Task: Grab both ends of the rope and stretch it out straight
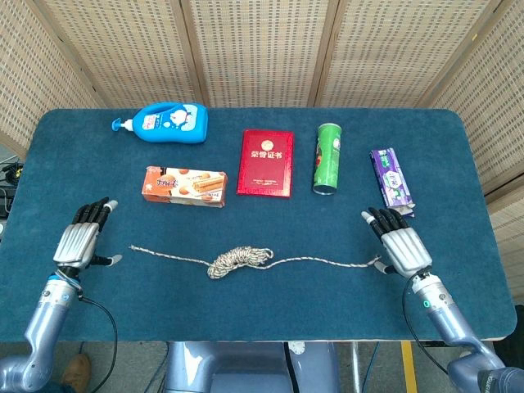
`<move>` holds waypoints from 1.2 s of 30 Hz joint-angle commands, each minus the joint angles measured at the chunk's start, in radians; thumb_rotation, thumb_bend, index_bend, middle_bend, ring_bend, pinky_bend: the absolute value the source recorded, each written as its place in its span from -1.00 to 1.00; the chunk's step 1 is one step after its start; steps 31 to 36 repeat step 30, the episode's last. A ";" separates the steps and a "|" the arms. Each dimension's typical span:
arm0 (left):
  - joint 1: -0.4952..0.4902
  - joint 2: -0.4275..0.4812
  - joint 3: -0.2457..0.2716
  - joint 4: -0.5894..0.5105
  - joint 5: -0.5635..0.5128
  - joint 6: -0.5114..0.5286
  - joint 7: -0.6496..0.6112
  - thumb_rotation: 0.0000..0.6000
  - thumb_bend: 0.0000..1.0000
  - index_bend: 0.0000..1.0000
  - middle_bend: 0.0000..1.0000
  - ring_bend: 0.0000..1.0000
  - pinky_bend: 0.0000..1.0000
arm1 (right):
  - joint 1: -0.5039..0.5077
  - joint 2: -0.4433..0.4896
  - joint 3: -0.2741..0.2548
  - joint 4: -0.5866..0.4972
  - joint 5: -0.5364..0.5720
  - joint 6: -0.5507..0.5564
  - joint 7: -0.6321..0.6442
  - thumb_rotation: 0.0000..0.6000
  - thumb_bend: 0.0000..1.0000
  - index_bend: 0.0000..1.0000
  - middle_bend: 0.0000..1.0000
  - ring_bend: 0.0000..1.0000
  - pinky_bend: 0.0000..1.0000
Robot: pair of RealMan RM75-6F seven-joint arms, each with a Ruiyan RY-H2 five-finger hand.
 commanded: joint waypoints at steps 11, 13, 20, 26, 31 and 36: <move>0.200 0.143 0.040 -0.141 0.163 0.308 -0.107 1.00 -1.00 -1.00 -1.00 -1.00 -1.00 | -0.148 0.120 -0.002 -0.126 -0.065 0.266 0.079 1.00 -1.00 -1.00 -1.00 -1.00 -1.00; 0.234 0.153 0.060 -0.160 0.181 0.346 -0.093 1.00 -1.00 -1.00 -1.00 -1.00 -1.00 | -0.179 0.131 0.001 -0.132 -0.074 0.322 0.074 1.00 -1.00 -1.00 -1.00 -1.00 -1.00; 0.312 0.159 0.101 -0.166 0.250 0.428 -0.148 1.00 -1.00 -1.00 -1.00 -1.00 -1.00 | -0.272 0.142 -0.022 -0.132 -0.116 0.452 0.037 1.00 -1.00 -1.00 -1.00 -1.00 -1.00; 0.334 0.166 0.117 -0.165 0.285 0.435 -0.178 1.00 -1.00 -1.00 -1.00 -1.00 -1.00 | -0.313 0.144 -0.032 -0.157 -0.141 0.503 0.053 1.00 -1.00 -1.00 -1.00 -1.00 -1.00; 0.335 0.178 0.126 -0.156 0.313 0.426 -0.178 1.00 -1.00 -1.00 -1.00 -1.00 -1.00 | -0.324 0.161 -0.043 -0.191 -0.153 0.497 0.053 1.00 -1.00 -1.00 -1.00 -1.00 -1.00; 0.335 0.178 0.126 -0.156 0.313 0.426 -0.178 1.00 -1.00 -1.00 -1.00 -1.00 -1.00 | -0.324 0.161 -0.043 -0.191 -0.153 0.497 0.053 1.00 -1.00 -1.00 -1.00 -1.00 -1.00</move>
